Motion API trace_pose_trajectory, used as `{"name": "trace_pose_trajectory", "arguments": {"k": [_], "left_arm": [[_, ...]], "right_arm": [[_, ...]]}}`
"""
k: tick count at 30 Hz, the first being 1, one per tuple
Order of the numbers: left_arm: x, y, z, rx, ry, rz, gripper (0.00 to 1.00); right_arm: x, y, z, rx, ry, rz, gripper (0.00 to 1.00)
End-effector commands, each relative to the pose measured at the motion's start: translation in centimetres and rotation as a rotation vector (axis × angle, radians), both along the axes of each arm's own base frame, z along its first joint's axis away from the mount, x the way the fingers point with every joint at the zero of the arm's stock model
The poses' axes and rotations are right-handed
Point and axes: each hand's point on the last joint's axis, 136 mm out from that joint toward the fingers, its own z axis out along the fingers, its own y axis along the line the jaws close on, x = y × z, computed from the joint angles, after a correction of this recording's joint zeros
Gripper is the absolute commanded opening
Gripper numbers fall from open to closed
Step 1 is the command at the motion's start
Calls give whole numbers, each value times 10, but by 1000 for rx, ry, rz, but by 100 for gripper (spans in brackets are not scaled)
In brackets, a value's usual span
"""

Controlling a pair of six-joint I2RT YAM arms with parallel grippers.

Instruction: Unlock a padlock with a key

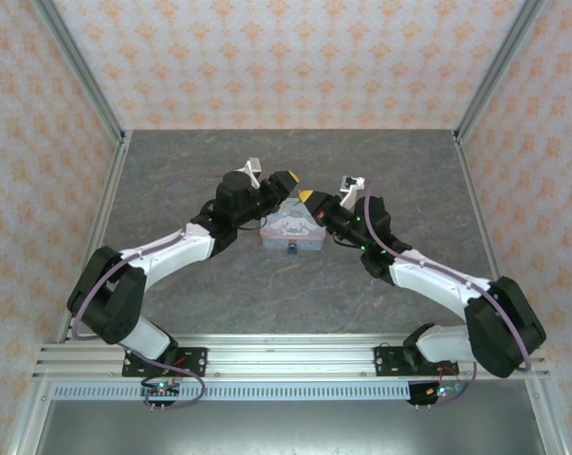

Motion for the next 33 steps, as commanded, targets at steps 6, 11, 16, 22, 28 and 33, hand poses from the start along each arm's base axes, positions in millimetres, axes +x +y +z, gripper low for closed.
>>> {"name": "trace_pose_trajectory", "arguments": {"k": [6,11,16,22,28,33], "left_arm": [[-28,11,22,69,99,-66,65],[-37,4,16,55,157,-121,65],[-44,0,8,85,140,-175,57],[-49,-3,-3,97,128,-221,49],[-47,-6,-5,69,118,-227,44],[-47,-9,3,34,101,-232,40]], "right_arm": [[-25,1,-9,-271,-182,160,0],[-36,9,-10,-280,-227,243,0],[-48,11,2,-242,-249,291,0],[-53,9,3,-241,-250,297,0],[-53,11,9,-203,-248,293,0],[-51,10,9,-190,-245,280,0]]}}
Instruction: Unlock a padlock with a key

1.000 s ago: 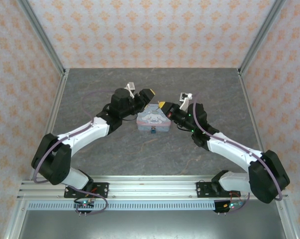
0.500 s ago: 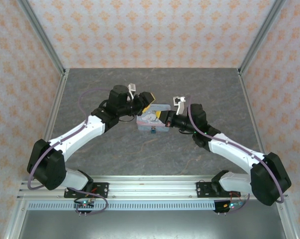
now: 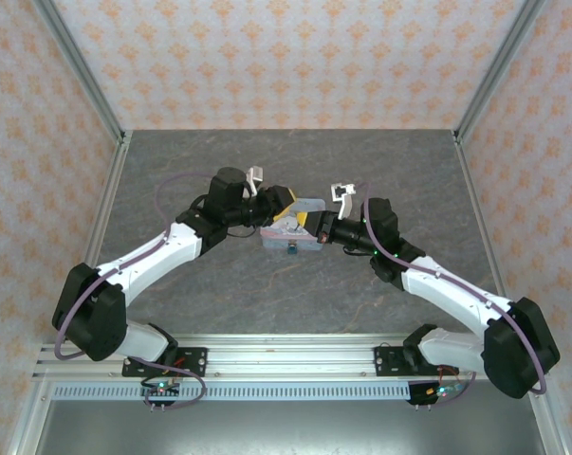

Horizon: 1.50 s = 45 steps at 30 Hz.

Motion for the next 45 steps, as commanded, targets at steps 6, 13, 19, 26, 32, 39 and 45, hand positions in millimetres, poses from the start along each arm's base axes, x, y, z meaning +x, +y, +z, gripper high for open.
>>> {"name": "trace_pose_trajectory", "arguments": {"k": [6,13,19,26,32,39,45], "left_arm": [[0,-6,7,-80,-25,-18,34],[-1,-5,4,-93,-2,4,34],[-6,21,-25,49,182,139,49],[-7,15,-22,40,302,146,50],[-6,-1,-18,28,368,130,48],[-2,-17,-18,14,397,122,46],[-2,-25,-15,-1,395,118,46]], "right_arm": [[3,2,14,76,-33,-4,0],[7,1,11,53,-24,-19,0],[17,-30,-7,-164,-63,-169,0],[16,-49,-8,-380,-177,-216,0],[9,-39,-4,-540,-292,-194,0],[4,-25,-1,-609,-360,-161,0],[4,-20,-4,-622,-360,-140,0]]}}
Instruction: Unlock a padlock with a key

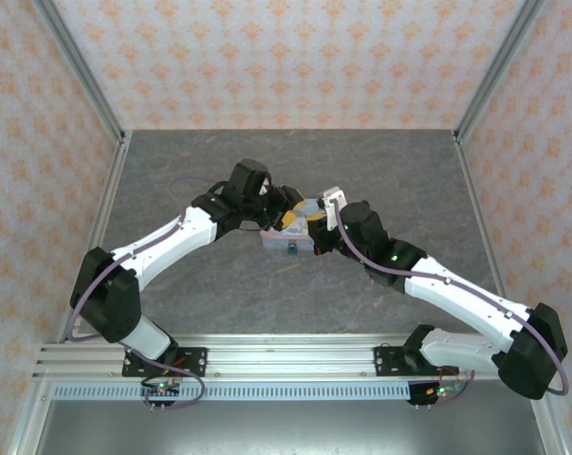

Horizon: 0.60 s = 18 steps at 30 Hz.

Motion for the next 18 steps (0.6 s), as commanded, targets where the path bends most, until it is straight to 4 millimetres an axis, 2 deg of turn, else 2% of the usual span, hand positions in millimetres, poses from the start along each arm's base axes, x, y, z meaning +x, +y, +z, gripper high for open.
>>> {"name": "trace_pose_trajectory", "arguments": {"k": [1,10,18], "left_arm": [[-1,-9,10,-23,10,-4,46],[-6,-22,8,-32,17,-26,40],[-8,-25,3,-29,26,-27,28]], "right_arm": [[4,2,12,-20,-39,-1,0],[7,10,12,-19,-34,10,0],[8,9,12,-20,-34,5,0]]}}
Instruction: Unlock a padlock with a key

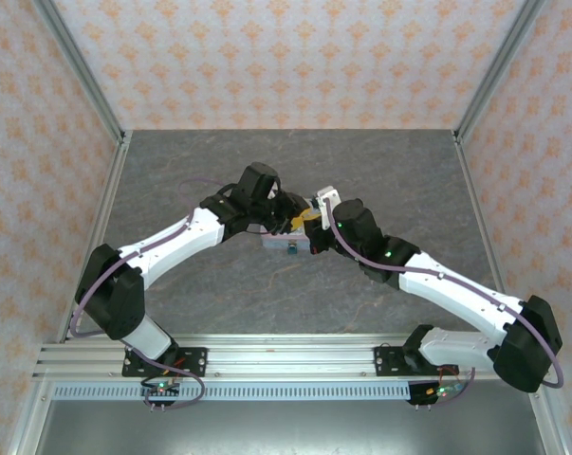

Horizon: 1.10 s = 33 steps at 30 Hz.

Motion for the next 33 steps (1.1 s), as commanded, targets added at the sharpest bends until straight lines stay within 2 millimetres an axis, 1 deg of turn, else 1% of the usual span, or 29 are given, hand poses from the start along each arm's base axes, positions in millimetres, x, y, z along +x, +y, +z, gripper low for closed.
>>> {"name": "trace_pose_trajectory", "arguments": {"k": [1,8,12,14,15,17,18,19,22,25,27,29,33], "left_arm": [[2,-6,7,-18,-12,-5,26],[0,-9,5,-18,-7,-11,15],[0,-9,4,-16,-6,-16,0],[0,-10,1,-11,-2,-18,0],[-1,-9,-1,-7,-4,-19,0],[-1,-9,-3,2,-6,-34,0],[0,-10,-4,4,-15,-44,0],[1,-10,-3,8,-27,-52,0],[8,-7,-2,37,-85,-71,0],[18,-8,3,50,-174,-97,0],[25,-9,9,55,-244,-112,0],[32,-11,18,61,-340,-132,0],[42,-7,37,77,-507,-120,0]], "right_arm": [[4,2,15,8,-36,-7,0],[4,2,14,12,-37,-9,0],[5,1,14,13,-38,-15,0],[5,-1,16,20,-44,-26,0],[5,-4,17,21,-47,-40,4],[4,-13,22,42,-53,-74,28],[4,-21,27,69,-48,-99,37],[3,-30,30,99,-35,-121,42],[1,-55,40,239,11,-198,51],[-1,-65,43,392,97,-265,53],[-2,-59,42,494,172,-277,54],[2,-52,40,609,244,-298,54],[12,-37,32,892,395,-336,55]]}}
